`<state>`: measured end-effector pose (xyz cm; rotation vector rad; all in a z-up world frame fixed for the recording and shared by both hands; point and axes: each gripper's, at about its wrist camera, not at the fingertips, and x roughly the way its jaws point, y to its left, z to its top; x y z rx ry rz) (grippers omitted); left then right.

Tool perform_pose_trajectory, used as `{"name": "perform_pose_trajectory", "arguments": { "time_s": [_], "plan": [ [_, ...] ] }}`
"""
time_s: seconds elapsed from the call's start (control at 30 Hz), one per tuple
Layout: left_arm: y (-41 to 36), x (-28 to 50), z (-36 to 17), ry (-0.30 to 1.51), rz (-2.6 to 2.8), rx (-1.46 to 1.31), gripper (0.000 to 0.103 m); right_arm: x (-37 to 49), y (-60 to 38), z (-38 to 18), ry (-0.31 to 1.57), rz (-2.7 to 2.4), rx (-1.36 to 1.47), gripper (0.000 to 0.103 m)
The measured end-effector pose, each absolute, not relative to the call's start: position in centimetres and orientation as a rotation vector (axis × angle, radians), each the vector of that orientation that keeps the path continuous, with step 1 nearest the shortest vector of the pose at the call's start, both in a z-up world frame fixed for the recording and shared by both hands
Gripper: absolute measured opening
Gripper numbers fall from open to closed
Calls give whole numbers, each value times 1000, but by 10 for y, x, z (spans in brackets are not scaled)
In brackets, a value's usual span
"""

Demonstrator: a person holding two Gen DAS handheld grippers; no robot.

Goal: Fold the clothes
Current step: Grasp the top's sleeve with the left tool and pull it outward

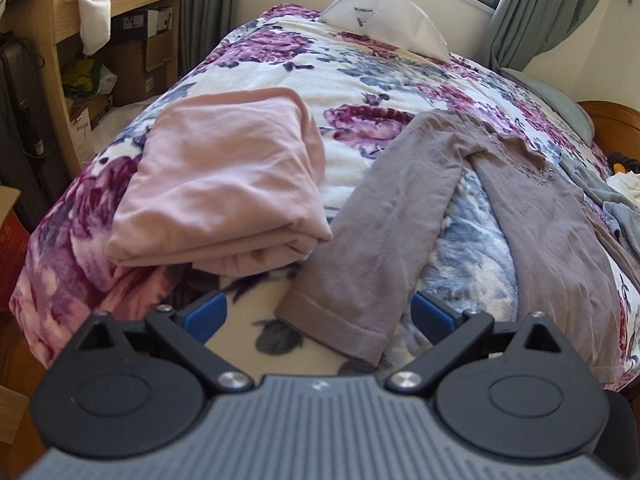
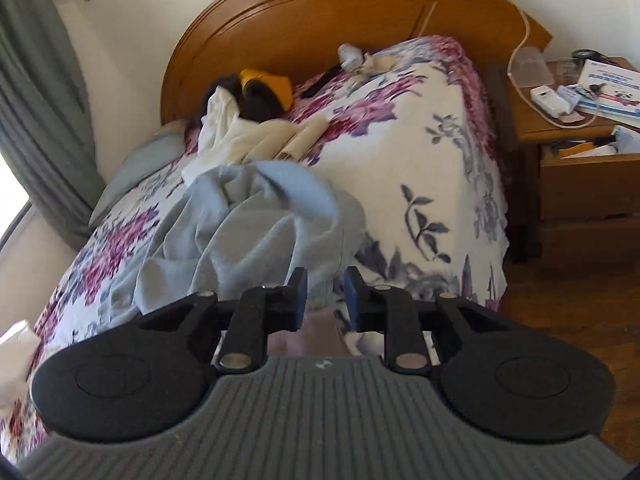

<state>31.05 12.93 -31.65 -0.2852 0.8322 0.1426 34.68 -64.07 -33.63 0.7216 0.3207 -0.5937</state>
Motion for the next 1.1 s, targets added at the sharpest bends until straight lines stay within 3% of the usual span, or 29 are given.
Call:
{"name": "perform_pose_trajectory", "arguments": {
  "time_s": [0.1, 0.17, 0.4, 0.5, 0.63, 0.7, 0.73, 0.77, 0.83, 0.9, 1.1],
  "plan": [
    [136, 306, -323, 859, 144, -334, 100, 339, -583, -333, 318, -350, 633, 42],
    [141, 304, -327, 870, 125, -381, 100, 329, -532, -335, 342, -154, 565, 63],
    [167, 298, -353, 844, 71, -676, 98, 310, -363, -340, 474, 331, 357, 64],
    [175, 296, -369, 830, 93, -791, 88, 307, -322, -332, 510, 460, 339, 64],
    [183, 291, -380, 785, 106, -906, 86, 296, -292, -319, 523, 526, 294, 64],
    [186, 290, -381, 768, 108, -939, 80, 293, -287, -317, 531, 534, 295, 64],
    [185, 289, -381, 767, 117, -933, 67, 292, -287, -317, 533, 534, 296, 64],
    [184, 289, -381, 768, 128, -924, 43, 291, -286, -317, 539, 533, 301, 64],
    [182, 287, -382, 777, 150, -916, 15, 294, -283, -321, 548, 527, 310, 64],
    [179, 280, -377, 753, 150, -909, 9, 297, -280, -326, 560, 516, 317, 64],
    [160, 259, -333, 644, 151, -724, 6, 299, -258, -327, 578, 542, 279, 64]
  ]
}}
